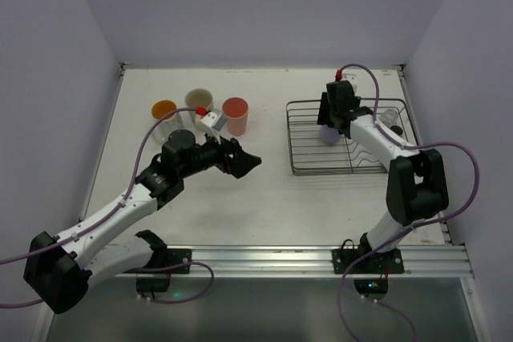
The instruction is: Unload the cups from the dish rack
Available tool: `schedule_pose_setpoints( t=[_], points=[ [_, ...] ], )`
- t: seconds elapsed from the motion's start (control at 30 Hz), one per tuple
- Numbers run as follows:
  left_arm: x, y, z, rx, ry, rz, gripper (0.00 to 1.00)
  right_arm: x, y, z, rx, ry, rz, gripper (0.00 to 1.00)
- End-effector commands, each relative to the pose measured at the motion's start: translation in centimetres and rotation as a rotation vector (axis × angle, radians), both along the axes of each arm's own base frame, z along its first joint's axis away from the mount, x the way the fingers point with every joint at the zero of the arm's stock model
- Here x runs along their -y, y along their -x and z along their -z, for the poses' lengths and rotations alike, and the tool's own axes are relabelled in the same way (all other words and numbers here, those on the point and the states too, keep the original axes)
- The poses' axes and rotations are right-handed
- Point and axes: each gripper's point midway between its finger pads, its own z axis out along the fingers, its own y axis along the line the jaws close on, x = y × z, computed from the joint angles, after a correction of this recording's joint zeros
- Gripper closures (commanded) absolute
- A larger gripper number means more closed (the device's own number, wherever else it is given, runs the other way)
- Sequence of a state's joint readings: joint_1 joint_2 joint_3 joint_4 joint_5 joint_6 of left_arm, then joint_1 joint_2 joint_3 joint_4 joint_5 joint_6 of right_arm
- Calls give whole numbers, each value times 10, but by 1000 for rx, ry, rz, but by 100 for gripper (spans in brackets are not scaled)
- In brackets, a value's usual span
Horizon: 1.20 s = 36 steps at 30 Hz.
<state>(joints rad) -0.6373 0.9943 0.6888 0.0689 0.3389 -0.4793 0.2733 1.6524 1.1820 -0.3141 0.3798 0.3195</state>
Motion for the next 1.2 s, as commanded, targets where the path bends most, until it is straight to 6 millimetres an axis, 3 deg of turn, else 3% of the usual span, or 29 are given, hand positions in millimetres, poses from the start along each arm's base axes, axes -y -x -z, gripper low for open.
schedule_pose_setpoints(
  t=[0.0,0.03,0.07,0.1,0.13,0.23,0.3,0.37,0.4,0.47,0.5,0.57,0.63,0.67,0.73,0.87,1.17],
  points=[
    [14,0,-24,61,98,49,1,0,-17,-16,55,8,-1,37],
    [14,-1,-23,58,99,47,1,1,-16,-20,67,11,-3,40],
    [16,0,-21,51,104,55,1,3,-15,-20,74,15,0,47],
    [18,0,-23,55,113,61,0,3,-14,-24,86,9,-2,60],
    [19,-1,-24,54,118,60,0,3,-12,-30,99,0,1,64],
    [24,-4,-30,54,147,60,1,0,0,-59,183,-55,-4,65],
    [26,-6,-38,58,179,60,1,-5,14,-90,268,-120,-33,66],
    [31,-7,-41,47,203,70,1,-11,29,-99,309,-186,-55,66],
    [34,-8,-45,51,216,77,1,-20,38,-126,389,-254,-102,66],
    [41,-9,-48,32,240,96,1,-32,54,-132,421,-347,-150,67],
    [44,-10,-53,41,263,104,1,-39,63,-156,492,-404,-193,67],
    [50,-10,-55,20,292,125,3,-63,81,-160,486,-535,-291,68],
    [56,-15,-61,26,320,130,5,-87,104,-182,515,-685,-405,68],
    [59,-13,-63,14,335,145,6,-94,111,-183,521,-734,-438,69],
    [63,-17,-70,28,362,150,9,-114,136,-210,560,-881,-567,69],
    [69,-17,-82,29,417,176,12,-131,156,-215,531,-1008,-676,69],
    [75,-15,-89,44,475,210,21,-151,161,-195,423,-1144,-737,69]
  ],
)
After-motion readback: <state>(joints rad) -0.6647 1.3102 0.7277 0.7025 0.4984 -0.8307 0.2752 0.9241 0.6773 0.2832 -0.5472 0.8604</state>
